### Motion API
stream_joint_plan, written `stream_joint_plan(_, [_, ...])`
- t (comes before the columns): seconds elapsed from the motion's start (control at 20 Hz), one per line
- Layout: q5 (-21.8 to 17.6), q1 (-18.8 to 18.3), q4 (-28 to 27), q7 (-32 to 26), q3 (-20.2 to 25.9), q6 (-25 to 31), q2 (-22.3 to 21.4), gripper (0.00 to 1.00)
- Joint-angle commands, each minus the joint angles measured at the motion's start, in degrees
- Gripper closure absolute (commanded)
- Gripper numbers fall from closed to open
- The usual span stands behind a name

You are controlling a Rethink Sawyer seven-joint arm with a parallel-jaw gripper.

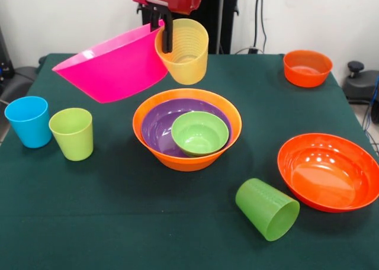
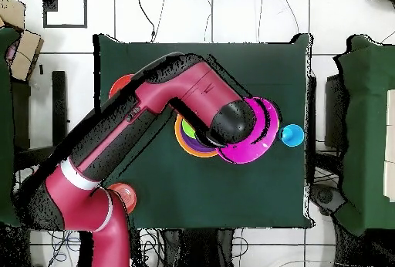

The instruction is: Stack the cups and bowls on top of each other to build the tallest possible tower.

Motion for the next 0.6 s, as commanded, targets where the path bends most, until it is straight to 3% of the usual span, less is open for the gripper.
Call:
stream_joint_plan(0.05, [-1.3,1.0,-3.6,15.0,3.9,3.9,0.9,1.0])
stream_joint_plan(0.45, [-1.4,0.8,-4.3,13.7,4.5,4.7,0.8,1.0])
stream_joint_plan(0.6, [-1.8,2.2,-3.7,14.0,7.5,6.9,0.1,1.0])
